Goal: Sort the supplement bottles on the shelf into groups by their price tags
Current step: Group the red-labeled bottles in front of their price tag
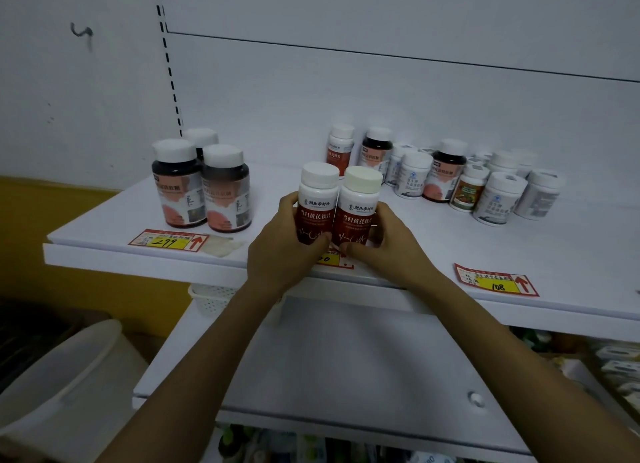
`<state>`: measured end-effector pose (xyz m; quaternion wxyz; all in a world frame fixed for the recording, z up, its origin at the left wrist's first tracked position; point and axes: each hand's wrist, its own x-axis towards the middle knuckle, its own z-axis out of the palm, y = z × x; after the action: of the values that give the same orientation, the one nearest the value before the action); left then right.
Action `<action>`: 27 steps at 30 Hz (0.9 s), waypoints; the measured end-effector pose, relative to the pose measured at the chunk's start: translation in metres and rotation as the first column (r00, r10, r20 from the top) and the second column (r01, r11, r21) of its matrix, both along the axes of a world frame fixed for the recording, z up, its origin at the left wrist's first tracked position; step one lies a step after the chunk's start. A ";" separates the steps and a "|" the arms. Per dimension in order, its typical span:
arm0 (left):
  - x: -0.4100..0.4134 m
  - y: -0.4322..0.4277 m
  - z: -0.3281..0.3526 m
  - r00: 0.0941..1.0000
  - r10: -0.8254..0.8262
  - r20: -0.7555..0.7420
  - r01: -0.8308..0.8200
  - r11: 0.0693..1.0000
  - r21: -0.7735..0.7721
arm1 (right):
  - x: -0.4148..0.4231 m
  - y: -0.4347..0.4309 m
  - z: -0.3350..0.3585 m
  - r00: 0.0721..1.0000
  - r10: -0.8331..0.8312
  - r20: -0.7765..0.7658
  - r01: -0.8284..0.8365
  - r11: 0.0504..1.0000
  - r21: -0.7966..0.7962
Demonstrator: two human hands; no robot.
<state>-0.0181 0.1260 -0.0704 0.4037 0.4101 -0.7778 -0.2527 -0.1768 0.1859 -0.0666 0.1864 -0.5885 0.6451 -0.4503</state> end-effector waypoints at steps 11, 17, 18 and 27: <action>0.001 -0.002 -0.002 1.000 -0.014 -0.003 0.014 1.000 0.019 | -0.002 -0.001 0.000 0.998 0.050 0.042 -0.050 0.999 0.000; 0.000 -0.001 -0.001 0.999 -0.031 -0.038 0.032 0.999 0.004 | -0.002 -0.002 -0.001 0.995 0.026 0.092 -0.027 1.000 0.009; 0.000 -0.002 -0.002 0.999 -0.034 -0.040 0.034 0.999 0.003 | -0.001 -0.003 -0.001 0.996 0.021 0.092 -0.022 1.000 0.009; 0.002 0.002 -0.005 0.995 -0.030 -0.100 0.023 0.997 -0.071 | -0.004 0.001 0.003 0.971 0.066 0.228 -0.074 0.997 0.025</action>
<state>-0.0158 0.1281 -0.0755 0.4531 0.3721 -0.7701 -0.2512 -0.1811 0.1865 -0.0636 0.2844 -0.5522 0.6058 -0.4972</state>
